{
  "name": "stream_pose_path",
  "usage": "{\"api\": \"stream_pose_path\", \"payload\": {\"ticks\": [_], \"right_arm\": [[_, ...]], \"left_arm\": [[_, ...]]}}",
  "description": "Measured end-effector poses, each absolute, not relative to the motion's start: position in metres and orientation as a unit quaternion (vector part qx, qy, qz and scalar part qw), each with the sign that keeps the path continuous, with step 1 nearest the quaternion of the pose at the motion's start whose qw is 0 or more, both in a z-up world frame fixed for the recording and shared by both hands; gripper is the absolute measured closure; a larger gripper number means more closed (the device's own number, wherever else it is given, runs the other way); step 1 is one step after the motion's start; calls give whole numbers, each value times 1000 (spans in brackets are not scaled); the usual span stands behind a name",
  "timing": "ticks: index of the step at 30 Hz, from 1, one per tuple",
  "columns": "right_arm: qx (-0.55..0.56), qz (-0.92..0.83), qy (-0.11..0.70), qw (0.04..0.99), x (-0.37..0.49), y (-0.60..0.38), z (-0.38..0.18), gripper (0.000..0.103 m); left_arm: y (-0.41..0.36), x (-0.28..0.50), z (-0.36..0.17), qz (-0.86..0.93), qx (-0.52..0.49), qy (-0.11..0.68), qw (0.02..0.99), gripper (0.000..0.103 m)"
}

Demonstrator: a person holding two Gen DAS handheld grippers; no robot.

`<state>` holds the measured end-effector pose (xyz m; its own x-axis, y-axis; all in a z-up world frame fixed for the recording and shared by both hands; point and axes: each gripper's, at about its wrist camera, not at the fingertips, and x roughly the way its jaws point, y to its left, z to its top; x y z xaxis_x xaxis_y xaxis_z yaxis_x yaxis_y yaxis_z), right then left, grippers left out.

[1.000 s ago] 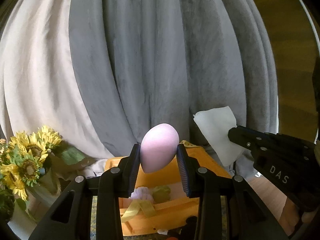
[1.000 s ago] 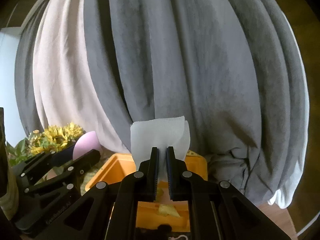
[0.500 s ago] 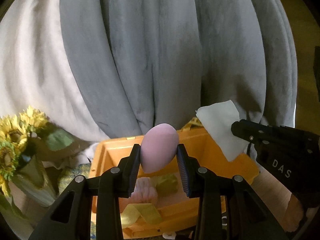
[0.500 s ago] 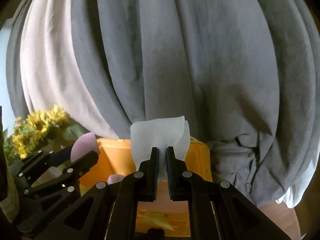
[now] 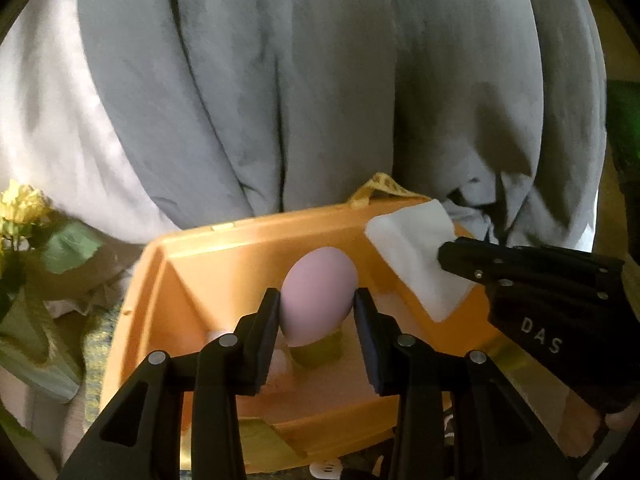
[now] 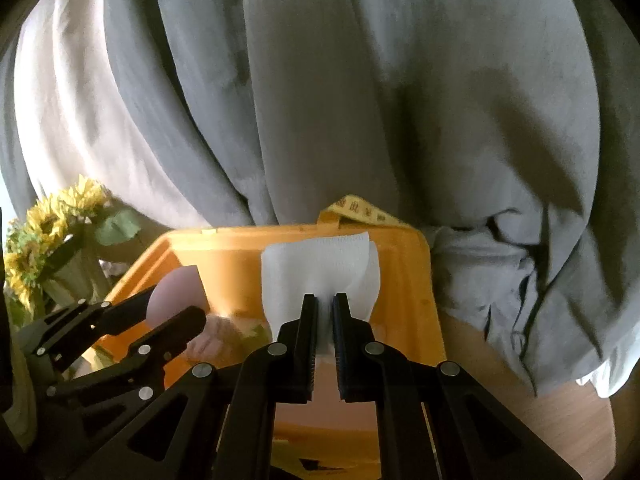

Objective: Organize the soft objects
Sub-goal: 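Open both tools to drop the cloth and pink plush into the crate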

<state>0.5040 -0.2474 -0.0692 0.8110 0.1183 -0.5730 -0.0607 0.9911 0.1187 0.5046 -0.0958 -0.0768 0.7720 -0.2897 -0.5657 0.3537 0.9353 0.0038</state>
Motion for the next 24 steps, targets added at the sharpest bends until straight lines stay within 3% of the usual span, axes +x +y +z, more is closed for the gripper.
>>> {"api": "stream_pose_path", "payload": {"ticks": [2, 5, 7, 9, 24], "right_arm": [[49, 48, 312, 948, 508, -248, -73, 94], [55, 52, 322, 944, 512, -251, -78, 91], [57, 56, 329, 941, 515, -252, -80, 74], [60, 52, 327, 942, 515, -253, -81, 68], [60, 15, 287, 956, 475, -251, -51, 42]], "left_arm": [[-98, 506, -79, -175, 60, 297, 937, 64], [-98, 506, -81, -174, 63, 300, 936, 49], [-97, 504, -78, -175, 61, 299, 936, 48], [-96, 503, -77, -168, 65, 296, 938, 46], [-66, 457, -38, -123, 55, 239, 962, 25]]}}
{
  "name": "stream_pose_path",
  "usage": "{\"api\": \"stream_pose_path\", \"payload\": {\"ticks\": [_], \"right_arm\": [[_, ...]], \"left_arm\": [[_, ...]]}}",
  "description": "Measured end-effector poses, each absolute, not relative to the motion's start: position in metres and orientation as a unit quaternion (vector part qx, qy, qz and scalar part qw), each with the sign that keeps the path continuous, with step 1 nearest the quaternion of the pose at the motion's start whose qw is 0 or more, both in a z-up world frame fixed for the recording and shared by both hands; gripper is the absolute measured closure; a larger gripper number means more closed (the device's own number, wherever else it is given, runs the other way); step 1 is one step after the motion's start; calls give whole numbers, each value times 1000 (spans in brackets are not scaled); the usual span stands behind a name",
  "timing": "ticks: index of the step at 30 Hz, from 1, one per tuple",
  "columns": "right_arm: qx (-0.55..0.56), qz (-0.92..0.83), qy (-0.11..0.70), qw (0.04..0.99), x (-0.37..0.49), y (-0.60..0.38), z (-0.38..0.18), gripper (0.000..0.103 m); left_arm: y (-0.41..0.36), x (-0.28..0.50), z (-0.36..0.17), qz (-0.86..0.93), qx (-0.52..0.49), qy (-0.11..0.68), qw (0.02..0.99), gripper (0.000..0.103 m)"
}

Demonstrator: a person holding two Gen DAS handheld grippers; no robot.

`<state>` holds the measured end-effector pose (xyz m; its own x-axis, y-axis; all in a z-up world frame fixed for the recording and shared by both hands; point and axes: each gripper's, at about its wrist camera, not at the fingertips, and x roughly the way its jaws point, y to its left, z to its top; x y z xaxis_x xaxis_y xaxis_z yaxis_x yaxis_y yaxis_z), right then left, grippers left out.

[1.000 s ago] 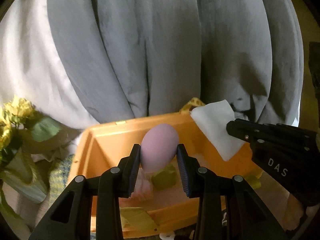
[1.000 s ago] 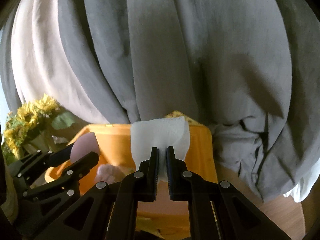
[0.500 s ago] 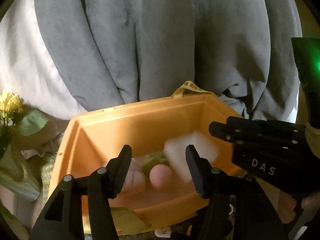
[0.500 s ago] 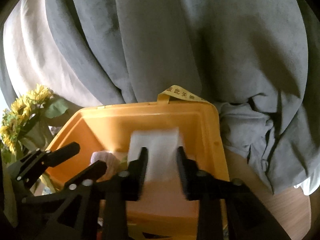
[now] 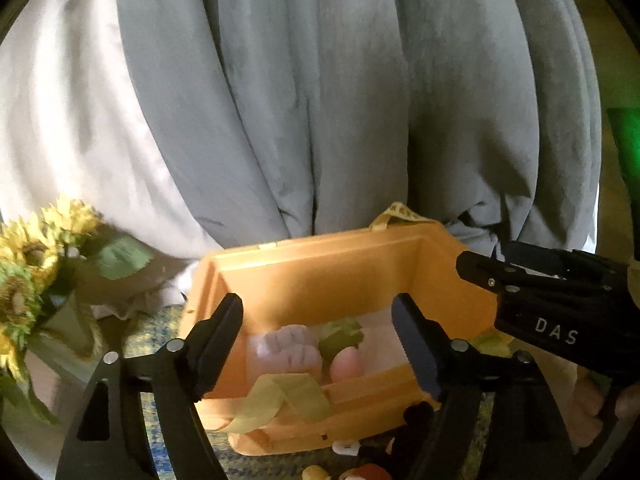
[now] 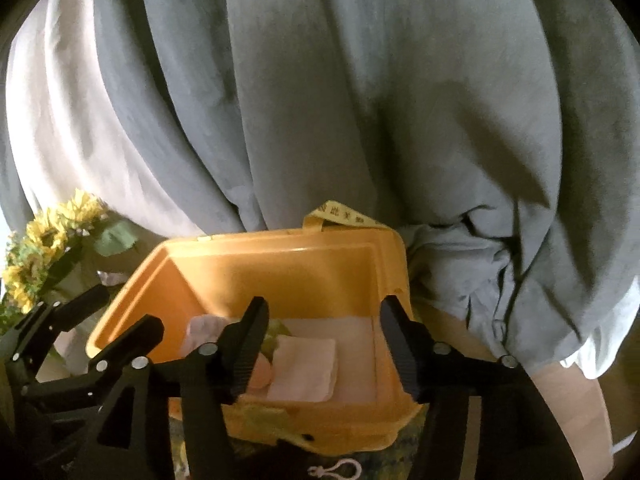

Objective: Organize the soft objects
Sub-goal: 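Open both tools to drop the cloth and pink plush into the crate, then withdraw both open tools from the crate toward the remaining toy pile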

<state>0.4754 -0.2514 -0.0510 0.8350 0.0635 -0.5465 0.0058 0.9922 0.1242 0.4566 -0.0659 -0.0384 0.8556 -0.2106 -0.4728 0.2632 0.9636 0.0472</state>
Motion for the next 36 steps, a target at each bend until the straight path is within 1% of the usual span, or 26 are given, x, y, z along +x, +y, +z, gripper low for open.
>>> {"api": "stream_pose_path", "payload": {"ticks": [3, 5, 7, 11, 16, 26, 36], "right_arm": [[58, 15, 277, 959, 463, -249, -42, 36], [56, 17, 271, 961, 455, -246, -37, 35], [52, 17, 266, 962, 446, -243, -32, 32], [46, 14, 258, 965, 426, -239, -25, 31], [44, 9, 255, 966, 403, -234, -21, 29], [40, -5, 248, 968, 357, -218, -17, 29], [54, -19, 251, 966, 322, -206, -22, 29]], "left_arm": [[-61, 445, -31, -118, 56, 230, 964, 17], [-56, 435, -27, -116, 53, 227, 966, 16], [-52, 426, -24, -112, 53, 224, 967, 13], [-46, 408, -21, -109, 52, 220, 968, 11], [-41, 385, -20, -106, 57, 214, 969, 10], [-27, 342, -16, -100, 55, 200, 973, 9], [-14, 312, -20, -102, 55, 204, 972, 9]]}}
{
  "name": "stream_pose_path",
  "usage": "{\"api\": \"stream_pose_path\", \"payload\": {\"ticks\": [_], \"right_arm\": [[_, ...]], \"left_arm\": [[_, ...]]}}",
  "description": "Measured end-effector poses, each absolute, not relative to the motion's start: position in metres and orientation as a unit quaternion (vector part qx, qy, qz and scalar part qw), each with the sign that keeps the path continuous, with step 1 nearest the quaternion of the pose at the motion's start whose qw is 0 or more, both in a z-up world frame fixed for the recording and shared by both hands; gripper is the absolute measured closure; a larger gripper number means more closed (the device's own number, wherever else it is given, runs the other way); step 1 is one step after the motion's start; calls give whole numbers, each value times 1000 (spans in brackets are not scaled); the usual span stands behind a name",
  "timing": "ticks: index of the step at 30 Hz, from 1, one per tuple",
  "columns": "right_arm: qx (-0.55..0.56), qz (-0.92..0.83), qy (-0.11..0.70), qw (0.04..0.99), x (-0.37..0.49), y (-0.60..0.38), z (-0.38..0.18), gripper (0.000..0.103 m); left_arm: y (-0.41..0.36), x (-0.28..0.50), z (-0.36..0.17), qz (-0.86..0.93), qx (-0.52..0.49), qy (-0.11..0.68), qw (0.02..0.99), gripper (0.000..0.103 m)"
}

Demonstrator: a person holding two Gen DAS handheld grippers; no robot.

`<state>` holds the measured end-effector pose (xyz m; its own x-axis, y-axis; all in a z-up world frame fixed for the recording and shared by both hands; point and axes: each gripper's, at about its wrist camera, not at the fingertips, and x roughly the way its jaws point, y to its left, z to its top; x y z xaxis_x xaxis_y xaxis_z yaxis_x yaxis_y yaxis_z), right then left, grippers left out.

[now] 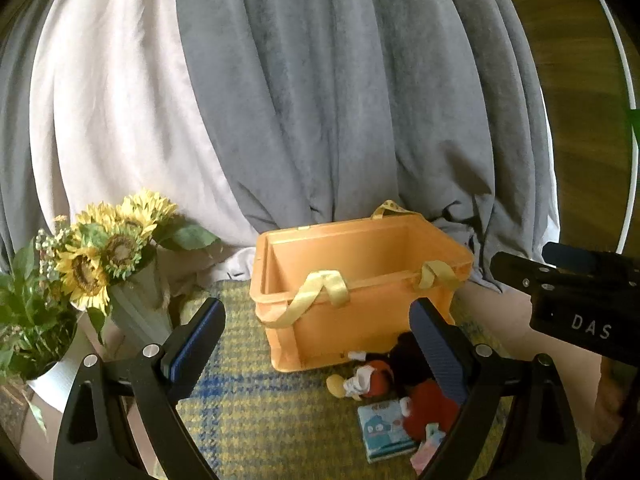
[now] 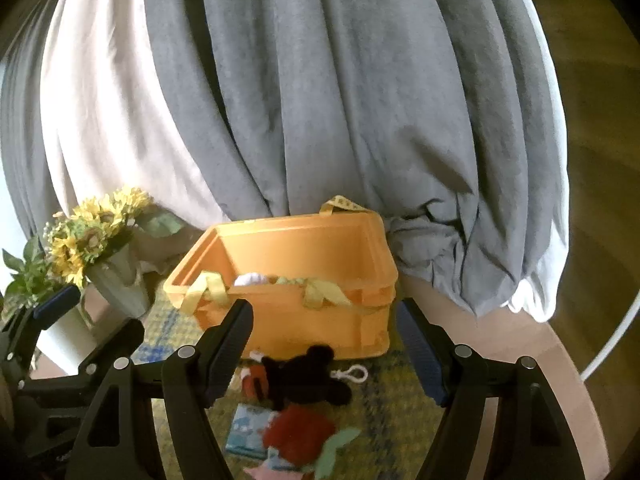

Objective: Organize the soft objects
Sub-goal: 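Withdraw both open tools from the crate toward the remaining toy pile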

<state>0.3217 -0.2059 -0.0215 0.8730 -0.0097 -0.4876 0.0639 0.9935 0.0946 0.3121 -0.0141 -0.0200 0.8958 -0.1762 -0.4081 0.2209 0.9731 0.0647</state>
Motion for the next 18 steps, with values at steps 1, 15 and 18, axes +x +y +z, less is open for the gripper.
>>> {"api": "stream_pose_path", "payload": {"ticks": [1, 15, 18], "right_arm": [[57, -20, 253, 966, 318, -205, -23, 29], [58, 5, 265, 962, 278, -213, -40, 29], [57, 27, 271, 960, 274, -221, -45, 29]], "left_arm": [[-13, 310, -21, -102, 55, 206, 972, 9], [-25, 264, -40, -62, 55, 238, 968, 9], [-33, 252, -46, -50, 49, 245, 967, 9]]}}
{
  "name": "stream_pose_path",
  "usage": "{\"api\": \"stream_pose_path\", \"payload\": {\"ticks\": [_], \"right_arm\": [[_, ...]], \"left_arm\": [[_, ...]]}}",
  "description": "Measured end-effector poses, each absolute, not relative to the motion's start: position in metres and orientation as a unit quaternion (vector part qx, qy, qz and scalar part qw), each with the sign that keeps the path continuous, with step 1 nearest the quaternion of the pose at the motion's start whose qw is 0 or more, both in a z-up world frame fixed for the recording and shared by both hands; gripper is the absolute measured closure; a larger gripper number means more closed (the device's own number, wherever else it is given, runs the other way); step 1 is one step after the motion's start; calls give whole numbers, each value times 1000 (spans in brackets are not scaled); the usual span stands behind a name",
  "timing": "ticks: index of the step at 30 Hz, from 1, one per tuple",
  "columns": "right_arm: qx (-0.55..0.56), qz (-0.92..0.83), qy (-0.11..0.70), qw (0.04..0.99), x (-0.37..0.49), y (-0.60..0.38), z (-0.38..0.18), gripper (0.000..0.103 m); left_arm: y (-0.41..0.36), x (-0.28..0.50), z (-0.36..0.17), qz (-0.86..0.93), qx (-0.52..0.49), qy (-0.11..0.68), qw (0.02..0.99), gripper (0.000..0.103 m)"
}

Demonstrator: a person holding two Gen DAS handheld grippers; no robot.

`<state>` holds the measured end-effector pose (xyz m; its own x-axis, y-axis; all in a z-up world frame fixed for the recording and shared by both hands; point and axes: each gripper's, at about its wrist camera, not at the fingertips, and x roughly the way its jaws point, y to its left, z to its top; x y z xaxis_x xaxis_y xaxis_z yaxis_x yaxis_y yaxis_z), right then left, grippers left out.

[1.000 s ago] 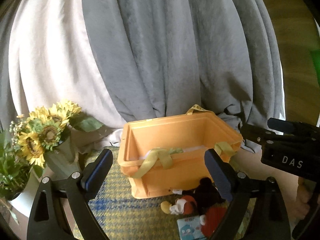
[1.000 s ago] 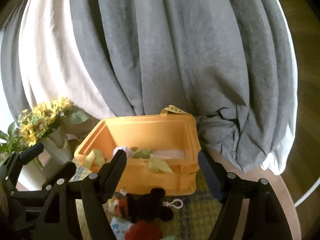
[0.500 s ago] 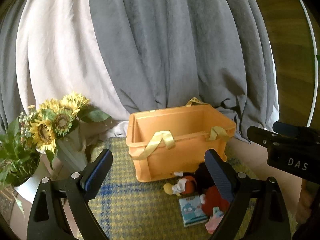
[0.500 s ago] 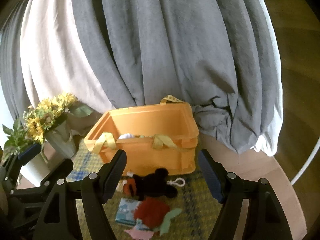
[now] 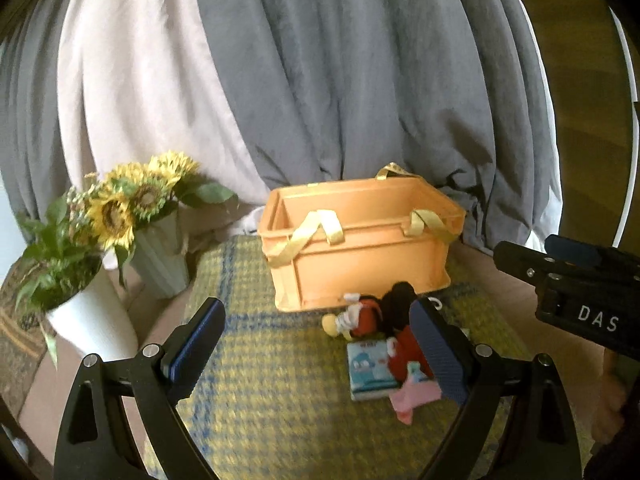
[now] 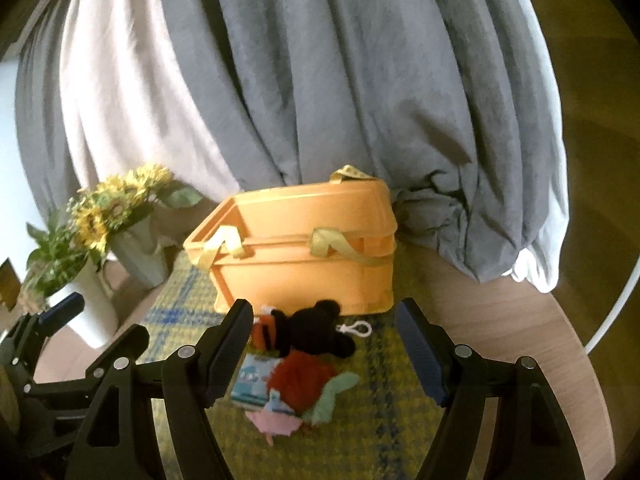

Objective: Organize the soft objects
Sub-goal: 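Withdraw both open tools from the crate toward the remaining toy pile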

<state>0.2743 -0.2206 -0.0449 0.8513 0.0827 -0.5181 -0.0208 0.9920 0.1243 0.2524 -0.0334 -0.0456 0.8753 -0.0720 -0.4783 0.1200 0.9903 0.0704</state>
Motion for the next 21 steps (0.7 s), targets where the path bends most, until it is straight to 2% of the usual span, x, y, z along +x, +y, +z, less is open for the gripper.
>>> {"api": "stream_pose_path", "payload": {"ticks": [12, 21], "right_arm": [[10, 131, 275, 952, 271, -235, -65, 29], [-13, 196, 303, 933, 295, -244, -99, 29]], "left_arm": [[-71, 230, -77, -33, 28, 278, 960, 10], [-95, 244, -112, -36, 23, 314, 948, 18]]}}
